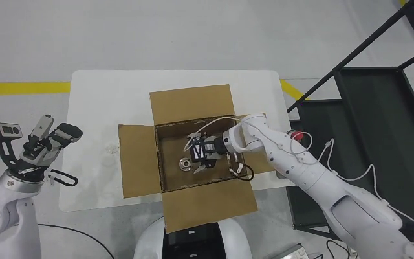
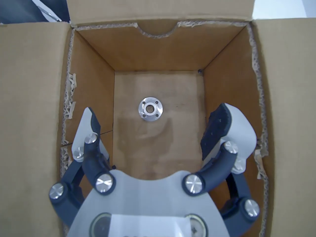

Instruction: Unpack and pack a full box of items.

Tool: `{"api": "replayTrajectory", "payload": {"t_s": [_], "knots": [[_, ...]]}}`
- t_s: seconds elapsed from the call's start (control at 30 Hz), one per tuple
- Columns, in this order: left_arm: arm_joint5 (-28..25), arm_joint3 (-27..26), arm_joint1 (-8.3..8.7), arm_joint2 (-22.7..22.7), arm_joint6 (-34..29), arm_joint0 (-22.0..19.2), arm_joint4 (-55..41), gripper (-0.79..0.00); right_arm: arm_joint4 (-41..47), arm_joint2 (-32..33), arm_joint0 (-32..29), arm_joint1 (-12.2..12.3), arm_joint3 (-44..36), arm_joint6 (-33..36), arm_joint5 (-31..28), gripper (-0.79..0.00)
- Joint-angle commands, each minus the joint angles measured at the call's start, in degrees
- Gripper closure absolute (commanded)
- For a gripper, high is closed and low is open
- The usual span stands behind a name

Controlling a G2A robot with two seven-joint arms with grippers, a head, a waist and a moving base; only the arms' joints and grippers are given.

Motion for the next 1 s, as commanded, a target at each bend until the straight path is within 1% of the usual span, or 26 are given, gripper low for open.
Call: {"api": "replayTrajectory", "payload": {"t_s": [0.0,0.13,0.23,0.33,0.73,0.87,0.97], "knots": [[0.0,0.0,0.0,0.0,0.0,0.0,0.0,-0.785,1.7,-1.2,1.0,-0.5,0.7,2.0,-0.9,-0.785],[0.0,0.0,0.0,0.0,0.0,0.0,0.0,-0.785,4.2,-4.2,3.4,-1.6,2.1,4.5,-0.9,-0.785],[0.0,0.0,0.0,0.0,0.0,0.0,0.0,-0.785,4.9,-5.6,4.8,-2.6,5.0,3.5,-0.9,-0.785],[0.0,0.0,0.0,0.0,0.0,0.0,0.0,-0.785,3.5,-6.9,4.9,-3.6,7.6,-0.1,-0.4,-0.785],[0.0,0.0,0.0,0.0,0.0,0.0,0.0,-0.785,3.5,-6.9,4.9,-3.6,7.6,-0.1,-0.4,-0.785],[0.0,0.0,0.0,0.0,0.0,0.0,0.0,-0.785,0.2,-7.6,5.1,-3.9,7.1,0.0,0.4,-0.785],[0.0,0.0,0.0,0.0,0.0,0.0,0.0,-0.785,-2.6,-8.4,6.3,-4.9,8.5,-2.5,0.4,-0.785]]}}
